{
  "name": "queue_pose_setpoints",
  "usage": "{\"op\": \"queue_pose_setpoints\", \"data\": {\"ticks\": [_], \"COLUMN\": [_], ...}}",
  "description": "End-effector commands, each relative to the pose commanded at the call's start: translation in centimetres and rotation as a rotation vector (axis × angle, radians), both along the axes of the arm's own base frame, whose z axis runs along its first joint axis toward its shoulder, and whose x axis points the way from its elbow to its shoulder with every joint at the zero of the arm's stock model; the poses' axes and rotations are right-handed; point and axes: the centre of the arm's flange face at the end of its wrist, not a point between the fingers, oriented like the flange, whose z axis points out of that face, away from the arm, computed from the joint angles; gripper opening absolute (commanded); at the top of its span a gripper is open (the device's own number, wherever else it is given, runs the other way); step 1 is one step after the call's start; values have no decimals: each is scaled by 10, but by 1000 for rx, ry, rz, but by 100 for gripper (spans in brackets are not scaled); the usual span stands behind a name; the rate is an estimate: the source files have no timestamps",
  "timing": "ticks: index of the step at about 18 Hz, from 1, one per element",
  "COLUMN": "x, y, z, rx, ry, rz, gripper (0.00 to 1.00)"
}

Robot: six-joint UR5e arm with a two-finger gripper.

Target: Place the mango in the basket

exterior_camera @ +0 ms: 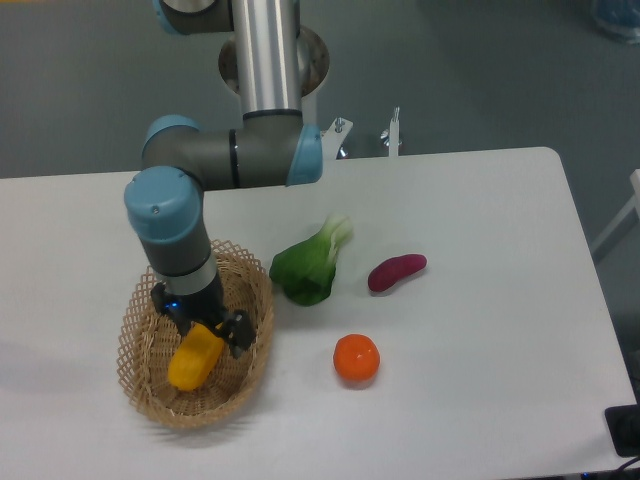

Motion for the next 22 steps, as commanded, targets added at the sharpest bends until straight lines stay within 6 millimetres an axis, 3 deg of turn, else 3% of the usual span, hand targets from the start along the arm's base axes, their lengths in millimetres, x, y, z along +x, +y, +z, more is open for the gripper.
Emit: {"op": "queue_pose_setpoints", "data": {"ticks": [3,9,12,16,22], "x": [-18,-50,-68,-82,-86], "y": [-15,-38,-56,-64,-68], "z": [17,29,52,72,76], "rx": [-9,-33,-51,-53,-57], "ry": [3,14,13,0,-7], "rz": [-3,-32,-47,-28,-40], "gripper": [100,100,100,100,100]}}
